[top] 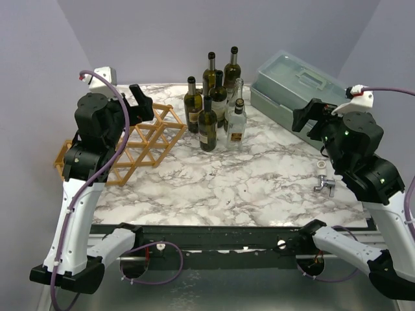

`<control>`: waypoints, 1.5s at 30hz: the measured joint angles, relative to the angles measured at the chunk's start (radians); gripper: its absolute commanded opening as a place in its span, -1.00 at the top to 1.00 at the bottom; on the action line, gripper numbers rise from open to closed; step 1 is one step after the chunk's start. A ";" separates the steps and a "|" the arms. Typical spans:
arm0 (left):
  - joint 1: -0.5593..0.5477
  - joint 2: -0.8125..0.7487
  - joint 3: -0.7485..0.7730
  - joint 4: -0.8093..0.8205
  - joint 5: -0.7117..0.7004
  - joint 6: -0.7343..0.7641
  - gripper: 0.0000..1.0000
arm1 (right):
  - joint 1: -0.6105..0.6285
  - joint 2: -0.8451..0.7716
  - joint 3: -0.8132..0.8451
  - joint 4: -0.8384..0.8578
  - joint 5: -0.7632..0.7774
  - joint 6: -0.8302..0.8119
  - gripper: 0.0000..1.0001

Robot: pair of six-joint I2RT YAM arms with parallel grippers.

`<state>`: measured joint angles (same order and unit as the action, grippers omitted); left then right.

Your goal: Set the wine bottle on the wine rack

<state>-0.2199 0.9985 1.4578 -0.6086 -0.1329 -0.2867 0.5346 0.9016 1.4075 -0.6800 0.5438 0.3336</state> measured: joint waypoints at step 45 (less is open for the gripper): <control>-0.077 -0.168 -0.396 0.303 -0.076 0.067 -0.98 | 0.045 0.765 0.297 0.154 -0.188 0.024 -0.52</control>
<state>-0.2970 0.8307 1.0615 -0.3058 -0.2085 -0.2199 0.5793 1.6669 1.7042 -0.5262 0.3557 0.3580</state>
